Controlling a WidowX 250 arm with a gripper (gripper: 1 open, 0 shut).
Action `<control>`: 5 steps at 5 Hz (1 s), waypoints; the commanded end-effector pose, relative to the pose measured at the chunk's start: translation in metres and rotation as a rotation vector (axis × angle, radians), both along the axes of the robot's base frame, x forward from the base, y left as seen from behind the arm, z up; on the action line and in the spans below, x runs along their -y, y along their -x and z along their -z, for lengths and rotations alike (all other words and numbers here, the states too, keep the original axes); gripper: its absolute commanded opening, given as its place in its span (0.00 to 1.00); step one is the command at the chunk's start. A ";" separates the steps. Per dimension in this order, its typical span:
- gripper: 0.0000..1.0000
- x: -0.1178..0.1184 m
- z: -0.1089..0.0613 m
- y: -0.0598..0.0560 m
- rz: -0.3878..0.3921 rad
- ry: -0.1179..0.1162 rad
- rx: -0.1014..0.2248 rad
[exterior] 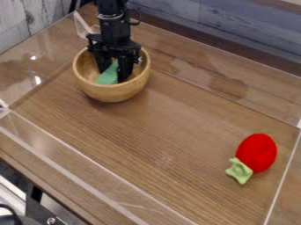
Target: Remove the green block from the brown bowl and put it on the table
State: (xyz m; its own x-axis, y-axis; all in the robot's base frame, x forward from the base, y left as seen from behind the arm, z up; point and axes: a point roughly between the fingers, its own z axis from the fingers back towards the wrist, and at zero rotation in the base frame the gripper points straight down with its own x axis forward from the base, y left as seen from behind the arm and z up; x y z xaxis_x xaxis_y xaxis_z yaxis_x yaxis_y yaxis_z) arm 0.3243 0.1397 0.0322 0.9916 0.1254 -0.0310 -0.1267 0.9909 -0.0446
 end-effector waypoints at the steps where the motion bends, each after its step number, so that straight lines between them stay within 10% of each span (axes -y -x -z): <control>1: 0.00 -0.001 -0.025 -0.011 0.004 -0.022 0.063; 5: 0.00 0.011 -0.053 -0.015 -0.001 0.006 0.096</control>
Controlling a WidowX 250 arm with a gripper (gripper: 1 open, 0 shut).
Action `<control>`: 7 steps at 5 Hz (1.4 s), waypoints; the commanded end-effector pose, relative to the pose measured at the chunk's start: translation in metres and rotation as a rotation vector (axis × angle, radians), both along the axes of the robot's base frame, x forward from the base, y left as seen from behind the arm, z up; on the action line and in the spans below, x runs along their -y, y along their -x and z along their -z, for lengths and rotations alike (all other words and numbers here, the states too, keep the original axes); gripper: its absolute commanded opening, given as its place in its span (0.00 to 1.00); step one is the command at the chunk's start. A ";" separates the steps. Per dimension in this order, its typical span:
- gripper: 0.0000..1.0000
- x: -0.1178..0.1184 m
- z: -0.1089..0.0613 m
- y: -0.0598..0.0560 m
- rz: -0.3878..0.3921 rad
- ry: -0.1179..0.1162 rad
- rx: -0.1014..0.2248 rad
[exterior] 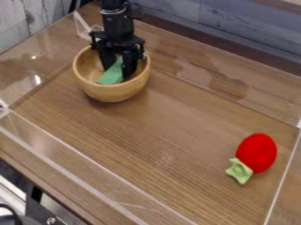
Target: Remove the green block from the brown bowl and put it on the table
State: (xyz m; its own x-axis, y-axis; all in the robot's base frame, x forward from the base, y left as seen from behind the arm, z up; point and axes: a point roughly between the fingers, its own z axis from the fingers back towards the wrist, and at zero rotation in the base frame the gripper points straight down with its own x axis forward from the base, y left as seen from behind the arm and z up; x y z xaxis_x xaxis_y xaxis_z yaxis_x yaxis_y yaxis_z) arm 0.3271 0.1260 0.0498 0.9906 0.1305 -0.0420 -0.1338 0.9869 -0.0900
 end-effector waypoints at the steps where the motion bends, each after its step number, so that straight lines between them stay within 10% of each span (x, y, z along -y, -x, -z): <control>1: 0.00 0.002 -0.041 -0.013 0.009 -0.034 0.108; 5: 0.00 0.014 -0.088 -0.014 0.011 0.012 0.185; 7: 0.00 0.052 -0.070 -0.001 0.116 0.031 0.159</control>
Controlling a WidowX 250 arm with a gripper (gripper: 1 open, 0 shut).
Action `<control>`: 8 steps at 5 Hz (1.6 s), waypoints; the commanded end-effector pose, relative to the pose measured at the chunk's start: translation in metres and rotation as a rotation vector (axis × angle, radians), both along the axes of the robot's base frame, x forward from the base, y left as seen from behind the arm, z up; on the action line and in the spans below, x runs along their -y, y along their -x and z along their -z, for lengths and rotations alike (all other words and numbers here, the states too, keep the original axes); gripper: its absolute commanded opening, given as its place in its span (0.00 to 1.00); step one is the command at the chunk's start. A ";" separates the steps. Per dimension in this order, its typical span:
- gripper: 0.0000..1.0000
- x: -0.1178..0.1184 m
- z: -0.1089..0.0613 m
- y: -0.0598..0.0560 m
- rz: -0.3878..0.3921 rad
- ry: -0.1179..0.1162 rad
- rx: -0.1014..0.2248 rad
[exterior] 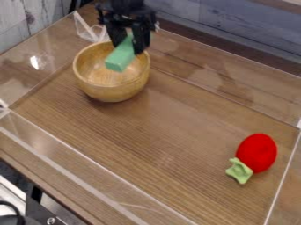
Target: Remove the green block from the brown bowl and put it on the table
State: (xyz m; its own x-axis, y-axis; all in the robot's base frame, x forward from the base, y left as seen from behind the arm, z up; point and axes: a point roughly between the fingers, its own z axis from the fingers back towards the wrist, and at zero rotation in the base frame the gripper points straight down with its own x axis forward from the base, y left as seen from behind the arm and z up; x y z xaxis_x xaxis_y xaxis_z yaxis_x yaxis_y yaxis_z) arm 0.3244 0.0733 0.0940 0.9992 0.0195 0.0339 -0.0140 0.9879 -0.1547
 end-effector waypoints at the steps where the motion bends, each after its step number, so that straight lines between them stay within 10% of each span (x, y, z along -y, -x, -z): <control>1: 0.00 0.022 -0.009 -0.002 0.047 -0.024 0.074; 4: 0.00 0.074 0.037 -0.008 0.141 -0.028 0.068; 8: 0.00 0.083 0.064 -0.007 0.156 -0.013 0.027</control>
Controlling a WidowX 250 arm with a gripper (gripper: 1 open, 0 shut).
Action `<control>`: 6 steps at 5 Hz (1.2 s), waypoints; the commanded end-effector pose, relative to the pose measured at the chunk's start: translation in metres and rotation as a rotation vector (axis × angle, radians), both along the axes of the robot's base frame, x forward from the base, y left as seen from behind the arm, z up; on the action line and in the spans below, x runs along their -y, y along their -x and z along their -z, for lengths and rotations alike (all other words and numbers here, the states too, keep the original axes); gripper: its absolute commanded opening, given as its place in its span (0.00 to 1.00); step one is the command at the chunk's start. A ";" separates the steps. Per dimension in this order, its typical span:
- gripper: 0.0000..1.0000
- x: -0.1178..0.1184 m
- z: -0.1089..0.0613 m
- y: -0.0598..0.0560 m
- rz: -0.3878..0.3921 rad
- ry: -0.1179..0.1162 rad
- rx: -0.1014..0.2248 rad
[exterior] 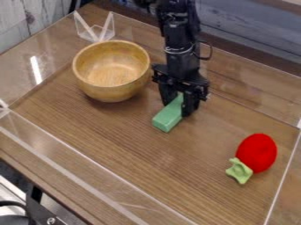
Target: Remove the green block from the brown bowl and put it on the table
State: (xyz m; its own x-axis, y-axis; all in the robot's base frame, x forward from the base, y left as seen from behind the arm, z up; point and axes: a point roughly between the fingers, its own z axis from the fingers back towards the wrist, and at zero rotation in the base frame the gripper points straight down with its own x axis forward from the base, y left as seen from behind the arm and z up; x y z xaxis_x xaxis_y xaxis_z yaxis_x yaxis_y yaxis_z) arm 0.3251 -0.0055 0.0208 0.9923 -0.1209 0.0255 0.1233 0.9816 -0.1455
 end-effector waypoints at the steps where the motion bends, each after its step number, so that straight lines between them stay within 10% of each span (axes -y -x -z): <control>1: 0.00 0.005 -0.009 -0.006 0.015 0.006 0.032; 2: 1.00 0.005 -0.012 -0.005 0.013 0.011 0.030; 6: 1.00 -0.001 -0.117 0.002 -0.001 0.061 0.158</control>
State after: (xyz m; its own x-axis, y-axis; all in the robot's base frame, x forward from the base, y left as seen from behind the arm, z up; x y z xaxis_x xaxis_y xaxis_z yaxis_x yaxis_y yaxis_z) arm 0.3176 -0.0072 0.1164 0.9855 -0.1202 0.1199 0.1424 0.9697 -0.1984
